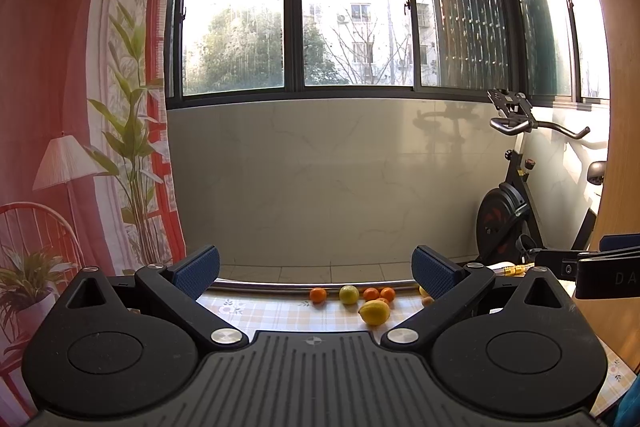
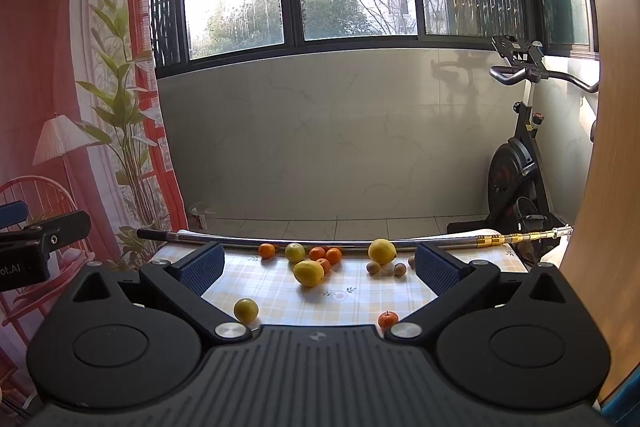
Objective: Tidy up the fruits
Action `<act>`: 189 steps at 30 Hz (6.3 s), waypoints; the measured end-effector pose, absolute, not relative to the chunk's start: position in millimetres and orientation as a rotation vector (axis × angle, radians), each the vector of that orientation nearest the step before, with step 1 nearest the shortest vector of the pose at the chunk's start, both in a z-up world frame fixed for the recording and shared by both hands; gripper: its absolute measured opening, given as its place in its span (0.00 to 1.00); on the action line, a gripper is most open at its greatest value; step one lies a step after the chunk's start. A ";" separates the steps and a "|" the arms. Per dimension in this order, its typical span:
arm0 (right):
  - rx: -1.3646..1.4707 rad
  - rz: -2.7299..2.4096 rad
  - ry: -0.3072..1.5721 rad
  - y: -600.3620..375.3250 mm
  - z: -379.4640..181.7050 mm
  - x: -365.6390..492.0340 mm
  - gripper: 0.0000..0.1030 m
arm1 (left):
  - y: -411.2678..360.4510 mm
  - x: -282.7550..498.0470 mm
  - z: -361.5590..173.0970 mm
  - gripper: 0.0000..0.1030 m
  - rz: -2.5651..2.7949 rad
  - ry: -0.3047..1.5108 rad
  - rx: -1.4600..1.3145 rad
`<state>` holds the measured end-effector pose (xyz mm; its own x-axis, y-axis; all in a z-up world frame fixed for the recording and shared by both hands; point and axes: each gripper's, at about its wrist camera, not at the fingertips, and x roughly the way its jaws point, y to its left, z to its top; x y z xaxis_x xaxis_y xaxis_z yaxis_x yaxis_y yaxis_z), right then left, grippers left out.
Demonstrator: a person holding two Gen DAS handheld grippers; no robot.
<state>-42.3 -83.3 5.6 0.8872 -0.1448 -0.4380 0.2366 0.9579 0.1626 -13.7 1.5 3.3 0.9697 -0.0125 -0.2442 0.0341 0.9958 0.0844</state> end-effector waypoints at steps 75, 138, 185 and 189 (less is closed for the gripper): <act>0.230 -0.175 0.656 -243.8 -193.0 131.0 0.95 | 73.4 182.1 -120.5 1.00 0.160 0.552 -0.029; 0.306 -0.166 0.746 -184.4 -242.2 126.0 0.36 | 70.0 258.3 -196.3 0.82 -0.093 0.816 -0.160; 0.321 -0.049 0.772 -137.8 -233.8 97.7 0.36 | 52.5 182.5 -202.3 0.47 -0.327 0.785 -0.016; 0.328 -0.023 0.793 -130.4 -236.1 91.9 0.36 | 49.3 168.2 -202.7 0.47 -0.355 0.791 -0.020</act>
<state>91.9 -130.4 -236.1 0.7043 0.1017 -0.7026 0.1431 0.9491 0.2807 168.2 49.3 -202.7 0.6473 -0.3195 -0.6921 0.3047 0.9407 -0.1492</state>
